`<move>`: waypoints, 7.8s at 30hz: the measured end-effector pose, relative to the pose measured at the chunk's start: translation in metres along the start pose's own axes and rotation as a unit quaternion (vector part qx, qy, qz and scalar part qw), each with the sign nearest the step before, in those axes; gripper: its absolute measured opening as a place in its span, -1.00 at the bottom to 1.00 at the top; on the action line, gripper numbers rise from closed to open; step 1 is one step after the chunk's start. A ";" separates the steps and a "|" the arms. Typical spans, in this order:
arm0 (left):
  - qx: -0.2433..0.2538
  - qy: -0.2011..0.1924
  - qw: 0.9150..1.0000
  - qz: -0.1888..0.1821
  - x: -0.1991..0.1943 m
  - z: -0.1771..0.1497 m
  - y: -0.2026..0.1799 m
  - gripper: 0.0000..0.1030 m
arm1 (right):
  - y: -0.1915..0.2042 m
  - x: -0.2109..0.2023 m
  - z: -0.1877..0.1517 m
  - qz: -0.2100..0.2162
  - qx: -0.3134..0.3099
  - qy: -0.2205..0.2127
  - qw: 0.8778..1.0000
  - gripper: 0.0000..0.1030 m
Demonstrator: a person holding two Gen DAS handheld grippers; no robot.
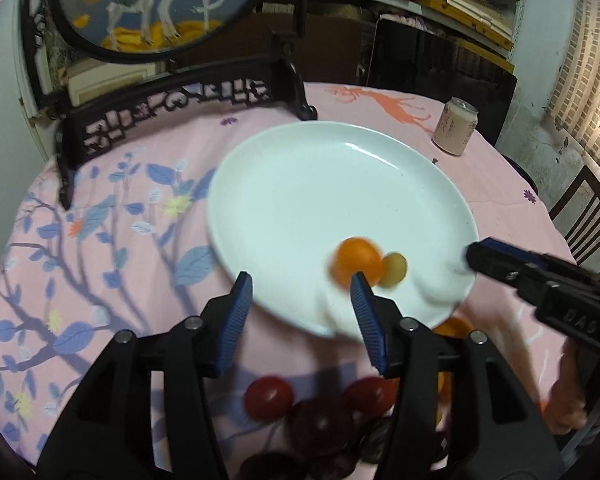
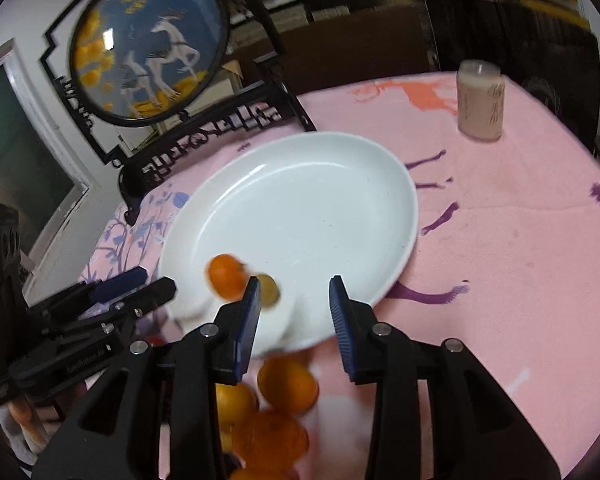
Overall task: Organize fruits
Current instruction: 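Carry both fruits to the white plate and open both grippers, then grasp the dark plum with the left gripper while the right grasps a yellow orange, then place the plum and yellow orange on the white plate, opening both grippers, then grasp the red tomato with the left gripper, then hold the red tomato in the left gripper while the right grasps an orange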
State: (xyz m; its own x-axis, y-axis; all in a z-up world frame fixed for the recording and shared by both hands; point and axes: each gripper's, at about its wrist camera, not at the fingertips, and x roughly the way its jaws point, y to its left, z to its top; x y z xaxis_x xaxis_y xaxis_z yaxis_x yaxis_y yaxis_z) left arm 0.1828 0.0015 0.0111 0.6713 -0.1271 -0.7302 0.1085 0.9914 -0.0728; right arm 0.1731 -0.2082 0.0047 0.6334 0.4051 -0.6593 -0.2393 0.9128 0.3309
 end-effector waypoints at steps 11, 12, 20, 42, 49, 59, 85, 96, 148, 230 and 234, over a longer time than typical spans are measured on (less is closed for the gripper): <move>-0.030 0.005 0.999 0.042 -0.051 -0.081 0.040 0.26 | 0.001 -0.053 -0.060 -0.016 -0.020 -0.024 0.999 0.15; -0.025 0.003 0.999 0.042 -0.054 -0.086 0.038 0.28 | -0.001 -0.056 -0.063 -0.014 -0.015 -0.026 0.999 0.15; 0.029 0.008 0.999 0.030 -0.059 -0.109 0.019 0.41 | -0.004 -0.066 -0.075 -0.005 -0.005 -0.021 1.000 0.17; 0.025 0.053 0.995 0.085 -0.017 -0.106 0.027 0.96 | 0.014 -0.074 -0.123 0.003 -0.047 0.026 0.999 0.17; 0.002 0.058 0.996 0.067 -0.017 -0.108 0.034 0.96 | 0.027 -0.072 -0.139 -0.007 -0.076 0.044 0.996 0.17; 0.011 0.052 0.996 0.073 -0.020 -0.106 0.030 0.92 | 0.037 -0.071 -0.144 0.002 -0.098 0.047 0.994 0.15; 0.034 0.025 0.998 0.045 -0.030 -0.105 0.020 -0.21 | 0.032 -0.061 -0.143 0.018 -0.079 0.073 0.994 -0.31; 0.046 -0.026 0.998 0.042 -0.059 -0.089 0.006 -0.22 | 0.018 -0.079 -0.125 0.018 -0.045 0.025 0.998 -0.31; -0.022 -0.017 0.998 0.058 -0.039 -0.074 0.032 0.44 | -0.005 -0.065 -0.078 -0.006 0.003 -0.014 1.000 0.17; -0.082 0.033 0.996 0.000 -0.001 -0.063 0.062 -0.45 | 0.008 -0.048 -0.104 0.055 -0.007 0.069 0.996 0.17; -0.071 0.031 0.997 0.009 -0.001 -0.064 0.058 -0.45 | 0.019 -0.038 -0.109 0.047 -0.027 0.080 0.995 -0.04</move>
State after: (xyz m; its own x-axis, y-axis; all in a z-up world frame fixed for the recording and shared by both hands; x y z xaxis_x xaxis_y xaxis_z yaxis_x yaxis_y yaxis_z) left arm 0.1420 0.0610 -0.0357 0.6250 -0.1121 -0.7725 -0.0110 0.9883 -0.1523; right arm 0.0647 -0.2006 -0.0374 0.4821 0.4880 -0.7276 -0.3345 0.8701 0.3619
